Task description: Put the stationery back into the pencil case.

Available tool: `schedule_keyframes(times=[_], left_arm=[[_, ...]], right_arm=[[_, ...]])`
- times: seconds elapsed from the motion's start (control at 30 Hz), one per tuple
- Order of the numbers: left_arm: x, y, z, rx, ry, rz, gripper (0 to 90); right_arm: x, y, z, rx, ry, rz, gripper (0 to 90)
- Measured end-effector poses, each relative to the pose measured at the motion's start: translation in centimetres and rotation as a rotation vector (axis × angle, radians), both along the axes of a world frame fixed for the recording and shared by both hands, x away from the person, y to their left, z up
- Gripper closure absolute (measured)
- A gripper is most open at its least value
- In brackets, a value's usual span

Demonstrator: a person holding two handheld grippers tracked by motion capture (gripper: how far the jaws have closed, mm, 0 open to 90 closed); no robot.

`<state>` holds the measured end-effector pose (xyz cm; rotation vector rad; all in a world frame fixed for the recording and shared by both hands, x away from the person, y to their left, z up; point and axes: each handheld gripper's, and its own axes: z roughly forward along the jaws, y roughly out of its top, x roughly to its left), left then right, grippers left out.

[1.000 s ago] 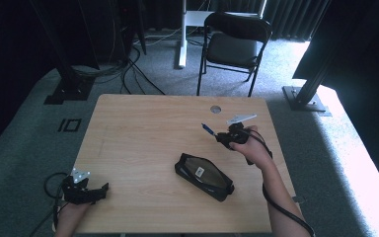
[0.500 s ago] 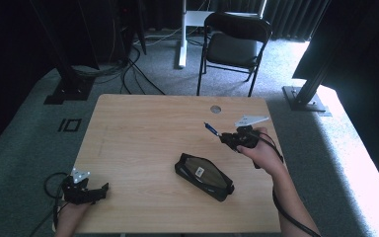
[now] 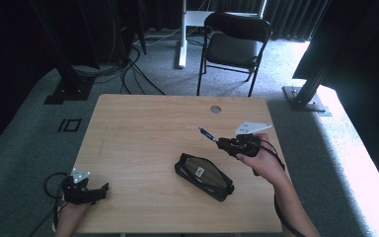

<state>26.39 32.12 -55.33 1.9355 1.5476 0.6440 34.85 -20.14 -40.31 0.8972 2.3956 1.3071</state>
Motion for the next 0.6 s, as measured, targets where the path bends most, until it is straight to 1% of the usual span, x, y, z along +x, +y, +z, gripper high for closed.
schedule_keyframes(times=[0.03,0.07,0.13,0.17,0.23,0.27,0.33,0.37,0.5,0.57,0.6], left_arm=[[0.0,0.0,0.0,0.0,0.0,0.0,0.6],[0.0,0.0,0.0,0.0,0.0,0.0,0.6],[0.0,0.0,0.0,0.0,0.0,0.0,0.6],[0.0,0.0,0.0,0.0,0.0,0.0,0.6],[0.0,0.0,0.0,0.0,0.0,0.0,0.6],[0.0,0.0,0.0,0.0,0.0,0.0,0.6],[0.0,0.0,0.0,0.0,0.0,0.0,0.6],[0.0,0.0,0.0,0.0,0.0,0.0,0.6],[0.0,0.0,0.0,0.0,0.0,0.001,0.6],[0.0,0.0,0.0,-0.002,0.001,0.002,0.5],[0.0,0.0,0.0,-0.002,0.001,0.002,0.6]], right_arm=[[-0.2,0.1,0.0,-0.005,0.005,0.01,79.4],[-0.3,0.3,0.0,0.0,-0.005,0.009,79.5],[-0.6,0.6,0.0,-0.008,-0.004,0.021,79.4],[-0.8,0.7,-0.1,-0.002,-0.009,0.019,79.5],[-1.0,1.0,-0.2,-0.009,-0.005,0.034,79.5],[-1.1,1.2,-0.3,-0.002,-0.008,0.033,79.5],[-1.4,1.5,-0.5,-0.005,0.0,0.038,79.5],[-1.4,1.6,-0.7,0.005,-0.002,0.038,79.5],[-1.8,2.2,-1.5,0.002,0.008,0.059,79.5],[-2.0,2.4,-1.8,0.012,0.013,0.065,79.5],[-2.1,2.6,-2.0,0.003,0.022,0.071,79.5]])
